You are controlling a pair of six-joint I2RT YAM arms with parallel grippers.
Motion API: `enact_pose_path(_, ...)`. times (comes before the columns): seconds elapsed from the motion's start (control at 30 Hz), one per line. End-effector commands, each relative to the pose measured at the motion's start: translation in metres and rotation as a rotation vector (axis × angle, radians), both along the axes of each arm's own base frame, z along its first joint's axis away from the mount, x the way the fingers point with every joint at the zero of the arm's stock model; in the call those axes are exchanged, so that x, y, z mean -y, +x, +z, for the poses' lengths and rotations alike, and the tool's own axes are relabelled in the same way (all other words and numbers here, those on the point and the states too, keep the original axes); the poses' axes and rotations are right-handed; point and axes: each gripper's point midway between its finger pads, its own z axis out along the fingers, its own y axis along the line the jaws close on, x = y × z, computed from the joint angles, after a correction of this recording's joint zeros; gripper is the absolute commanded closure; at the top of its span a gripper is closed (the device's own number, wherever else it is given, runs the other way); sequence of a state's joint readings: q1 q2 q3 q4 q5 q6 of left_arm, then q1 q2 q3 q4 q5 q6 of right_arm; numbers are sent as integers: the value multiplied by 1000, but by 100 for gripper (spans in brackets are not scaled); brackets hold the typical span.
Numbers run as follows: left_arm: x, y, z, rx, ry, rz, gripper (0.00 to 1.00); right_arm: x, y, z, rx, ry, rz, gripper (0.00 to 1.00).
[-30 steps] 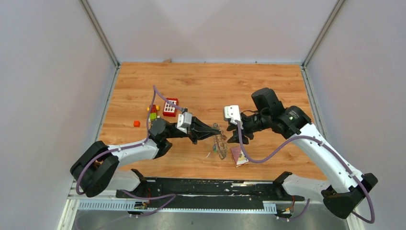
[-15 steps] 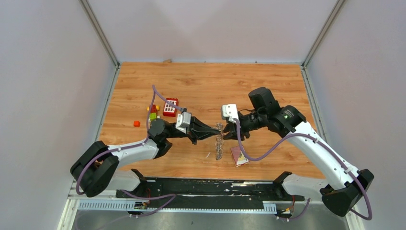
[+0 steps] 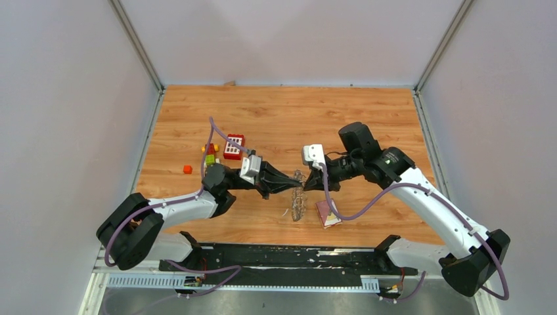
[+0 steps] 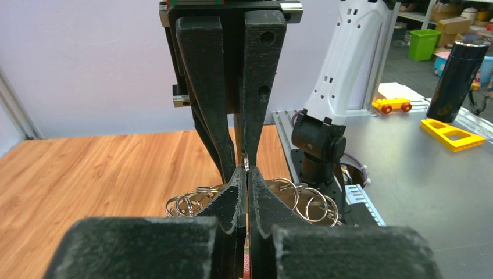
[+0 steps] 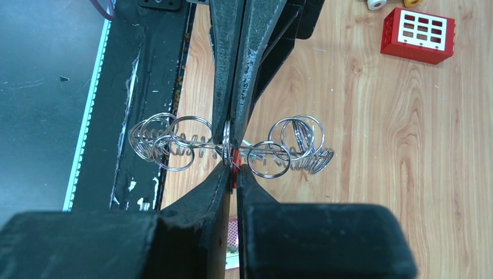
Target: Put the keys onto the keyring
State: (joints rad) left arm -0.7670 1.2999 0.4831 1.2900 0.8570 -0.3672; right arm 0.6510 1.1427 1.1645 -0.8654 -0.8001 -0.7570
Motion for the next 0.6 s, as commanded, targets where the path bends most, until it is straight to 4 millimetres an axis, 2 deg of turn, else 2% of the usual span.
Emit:
enact_pose_path(0.0, -5, -8, 22, 90, -77, -22, 100, -7, -1, 11, 3, 60, 19, 96)
enact_pose_path(0.17, -4, -12, 19, 108, -67, -39, 100, -13, -3, 16, -24, 85, 47, 98)
enact_pose_path(0.57, -3, -21, 17, 141, -63, -68, 100, -26, -6, 11, -76, 85, 98, 99)
